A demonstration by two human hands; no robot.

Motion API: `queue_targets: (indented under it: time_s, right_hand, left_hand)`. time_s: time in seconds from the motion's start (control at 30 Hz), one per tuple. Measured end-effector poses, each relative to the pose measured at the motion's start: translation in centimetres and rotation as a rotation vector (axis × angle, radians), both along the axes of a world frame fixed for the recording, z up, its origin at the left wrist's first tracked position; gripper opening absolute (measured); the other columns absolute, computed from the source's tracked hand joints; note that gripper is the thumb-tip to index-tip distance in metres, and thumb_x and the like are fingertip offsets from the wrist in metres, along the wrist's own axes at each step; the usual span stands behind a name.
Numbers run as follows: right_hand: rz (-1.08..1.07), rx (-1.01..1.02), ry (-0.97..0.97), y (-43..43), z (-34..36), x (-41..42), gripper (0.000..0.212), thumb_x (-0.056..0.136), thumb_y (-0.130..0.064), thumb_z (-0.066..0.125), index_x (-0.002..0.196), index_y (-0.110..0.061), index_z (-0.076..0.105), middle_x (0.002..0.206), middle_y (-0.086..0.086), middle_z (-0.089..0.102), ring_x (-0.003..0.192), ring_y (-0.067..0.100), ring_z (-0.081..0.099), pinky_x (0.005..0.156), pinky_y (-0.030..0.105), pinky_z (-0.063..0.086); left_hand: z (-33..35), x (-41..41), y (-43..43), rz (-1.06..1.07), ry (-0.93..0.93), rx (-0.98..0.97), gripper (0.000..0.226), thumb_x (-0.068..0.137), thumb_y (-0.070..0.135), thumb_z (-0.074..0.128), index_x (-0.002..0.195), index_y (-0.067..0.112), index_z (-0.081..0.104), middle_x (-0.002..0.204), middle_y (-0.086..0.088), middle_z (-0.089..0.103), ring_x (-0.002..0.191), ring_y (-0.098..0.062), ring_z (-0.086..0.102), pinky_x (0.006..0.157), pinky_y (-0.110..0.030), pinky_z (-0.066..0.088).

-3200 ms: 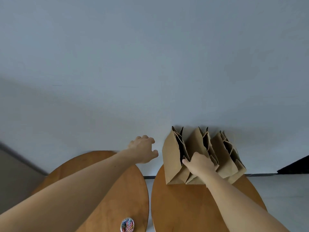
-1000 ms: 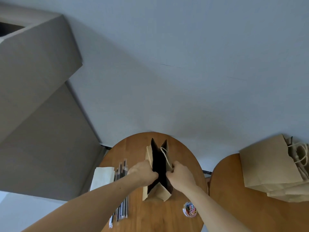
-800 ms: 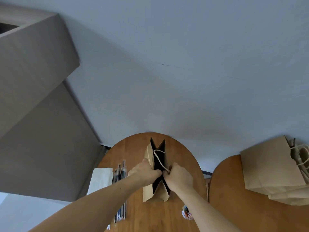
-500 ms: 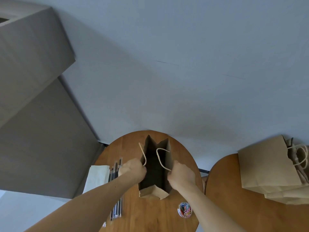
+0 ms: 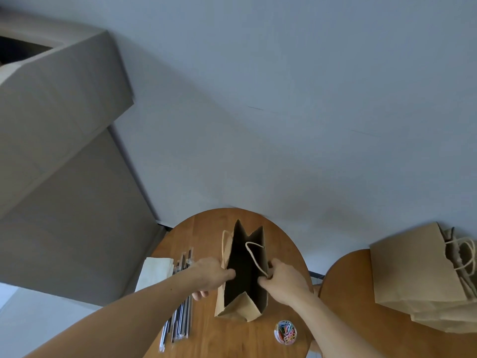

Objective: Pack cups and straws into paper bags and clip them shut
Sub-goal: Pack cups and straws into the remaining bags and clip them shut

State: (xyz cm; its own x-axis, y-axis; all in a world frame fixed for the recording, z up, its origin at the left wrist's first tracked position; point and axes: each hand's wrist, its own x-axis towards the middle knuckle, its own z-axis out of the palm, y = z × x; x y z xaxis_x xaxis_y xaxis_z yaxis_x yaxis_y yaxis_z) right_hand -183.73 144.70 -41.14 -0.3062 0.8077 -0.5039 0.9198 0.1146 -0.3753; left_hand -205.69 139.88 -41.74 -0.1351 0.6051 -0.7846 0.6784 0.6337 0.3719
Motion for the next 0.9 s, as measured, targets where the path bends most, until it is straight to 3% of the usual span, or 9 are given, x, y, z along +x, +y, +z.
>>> queue_targets:
  time_s: [0.07, 0.13, 0.2, 0.33, 0.4, 0.47, 0.57, 0.9]
  right_hand:
    - [0.023, -0.039, 0.005, -0.1, 0.5, -0.1, 0.055, 0.084, -0.059, 0.061, 0.13, -0.032, 0.048, 0.111, -0.012, 0.064, 0.087, 0.009, 0.066, 0.066, 0.019, 0.054]
    - [0.033, -0.081, 0.005, 0.0, 0.9, -0.1, 0.069, 0.077, -0.062, 0.064, 0.136, -0.032, 0.044, 0.122, -0.01, 0.062, 0.095, 0.012, 0.065, 0.07, 0.021, 0.055]
    - [0.053, -0.111, -0.017, 0.3, 1.7, -0.2, 0.08, 0.072, -0.063, 0.067, 0.141, -0.031, 0.041, 0.133, -0.008, 0.057, 0.107, 0.015, 0.063, 0.08, 0.027, 0.056]
    - [0.095, -0.113, -0.045, 1.6, 4.0, -0.8, 0.088, 0.073, -0.056, 0.067, 0.15, -0.03, 0.032, 0.152, -0.004, 0.042, 0.131, 0.022, 0.05, 0.099, 0.037, 0.05]
    - [0.112, -0.08, -0.029, 2.6, 5.7, -1.4, 0.083, 0.078, -0.046, 0.062, 0.151, -0.028, 0.03, 0.155, -0.003, 0.037, 0.136, 0.022, 0.044, 0.104, 0.038, 0.046]
    - [0.13, -0.013, -0.005, 3.7, 7.8, -2.5, 0.074, 0.083, -0.038, 0.057, 0.152, -0.025, 0.031, 0.155, -0.001, 0.038, 0.136, 0.022, 0.044, 0.105, 0.034, 0.043]
    - [0.195, 0.116, 0.042, 5.4, 11.4, -4.8, 0.064, 0.089, -0.033, 0.054, 0.149, -0.019, 0.036, 0.152, 0.002, 0.04, 0.133, 0.022, 0.045, 0.104, 0.032, 0.04]
    - [0.462, 0.348, 0.155, 6.3, 21.7, -14.6, 0.063, 0.093, -0.045, 0.054, 0.149, -0.02, 0.037, 0.152, 0.002, 0.037, 0.135, 0.023, 0.042, 0.107, 0.035, 0.038]
  left_hand:
    - [0.6, -0.4, 0.3, -0.101, -0.005, 0.006, 0.07, 0.074, 0.072, 0.06, 0.122, 0.022, 0.049, 0.111, -0.005, 0.066, 0.091, -0.022, 0.07, 0.072, -0.031, 0.06]
    - [1.4, -1.0, 0.6, -0.248, 0.025, -0.001, 0.094, 0.067, 0.074, 0.065, 0.142, 0.027, 0.036, 0.14, -0.003, 0.052, 0.122, -0.027, 0.055, 0.092, -0.035, 0.048]
    - [2.6, -1.7, 0.9, -0.349, 0.081, 0.002, 0.102, 0.065, 0.073, 0.065, 0.149, 0.027, 0.03, 0.15, -0.004, 0.043, 0.133, -0.029, 0.044, 0.101, -0.039, 0.041]
    - [5.5, -2.8, 2.0, -0.313, 0.192, 0.116, 0.086, 0.085, 0.046, 0.064, 0.155, 0.016, 0.023, 0.152, -0.01, 0.041, 0.135, -0.03, 0.045, 0.109, -0.041, 0.041]
    - [7.5, -3.2, 2.6, -0.296, 0.275, 0.236, 0.071, 0.09, 0.042, 0.058, 0.151, 0.016, 0.032, 0.142, -0.008, 0.051, 0.126, -0.027, 0.053, 0.103, -0.037, 0.047]
    - [9.7, -3.8, 3.1, -0.284, 0.371, 0.339, 0.059, 0.089, 0.042, 0.055, 0.141, 0.017, 0.044, 0.131, -0.005, 0.056, 0.116, -0.026, 0.056, 0.095, -0.037, 0.05]
    - [13.3, -4.9, 3.7, -0.274, 0.512, 0.411, 0.059, 0.091, 0.042, 0.05, 0.144, 0.016, 0.039, 0.137, -0.007, 0.049, 0.123, -0.029, 0.048, 0.097, -0.04, 0.045]
    - [25.4, -10.4, 0.3, -0.07, 0.703, 0.599, 0.054, 0.091, 0.041, 0.052, 0.138, 0.017, 0.045, 0.137, -0.006, 0.049, 0.125, -0.028, 0.045, 0.098, -0.043, 0.044]
